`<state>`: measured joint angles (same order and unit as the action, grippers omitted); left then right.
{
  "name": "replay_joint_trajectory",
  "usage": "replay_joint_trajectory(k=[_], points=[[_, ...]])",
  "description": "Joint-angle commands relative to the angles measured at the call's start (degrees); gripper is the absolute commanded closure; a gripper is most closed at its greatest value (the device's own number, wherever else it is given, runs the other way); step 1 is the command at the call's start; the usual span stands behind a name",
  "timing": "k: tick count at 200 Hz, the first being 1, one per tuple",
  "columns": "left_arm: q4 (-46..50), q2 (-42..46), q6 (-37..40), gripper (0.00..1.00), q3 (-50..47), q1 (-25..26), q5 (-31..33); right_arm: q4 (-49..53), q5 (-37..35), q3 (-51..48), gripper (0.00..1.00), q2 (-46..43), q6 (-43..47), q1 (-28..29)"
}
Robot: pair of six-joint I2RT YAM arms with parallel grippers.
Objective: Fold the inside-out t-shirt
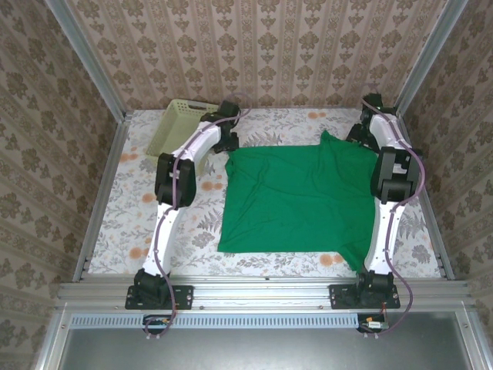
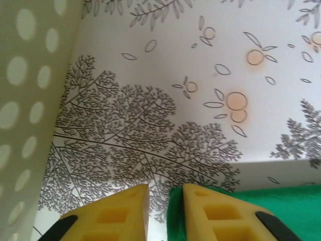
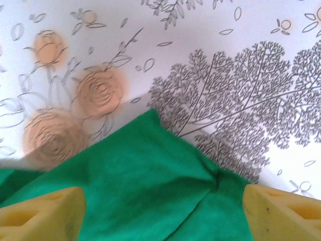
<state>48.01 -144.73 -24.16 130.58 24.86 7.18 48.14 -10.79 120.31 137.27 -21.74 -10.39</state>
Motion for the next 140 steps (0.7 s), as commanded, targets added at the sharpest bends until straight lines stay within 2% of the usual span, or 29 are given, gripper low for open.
replay_joint_trajectory(k=[1,37,51,80,106,140], points=[[1.2,-1.2,0.4,0.77,1.3,-0.5,-0.8,7.8,-0.5,7.5,0.17,5.0,2.2,-0.1],[0.7,-1.3,0.5,0.81,1.5,-0.7,-1.9,10.6,2.4,12.6,0.18,9.0,1.5,-0.1],[0.6,-1.6,0.5,0.84,1.9,-0.7,-2.7,10.4,3.4,12.7,0.24,9.4,1.2,-0.1],[-0.1,-1.7,0.2,0.9,2.3,-0.9,-5.2,9.6,4.2,12.4,0.48,9.4,0.4,-0.4],[-0.6,-1.5,-0.9,0.99,2.9,-1.5,-8.1,8.6,4.6,11.1,0.78,7.8,-0.2,-1.1],[-3.3,3.1,-1.9,1.0,0.6,-2.1,-9.9,1.7,4.6,1.6,0.95,-1.1,-0.1,-1.4]])
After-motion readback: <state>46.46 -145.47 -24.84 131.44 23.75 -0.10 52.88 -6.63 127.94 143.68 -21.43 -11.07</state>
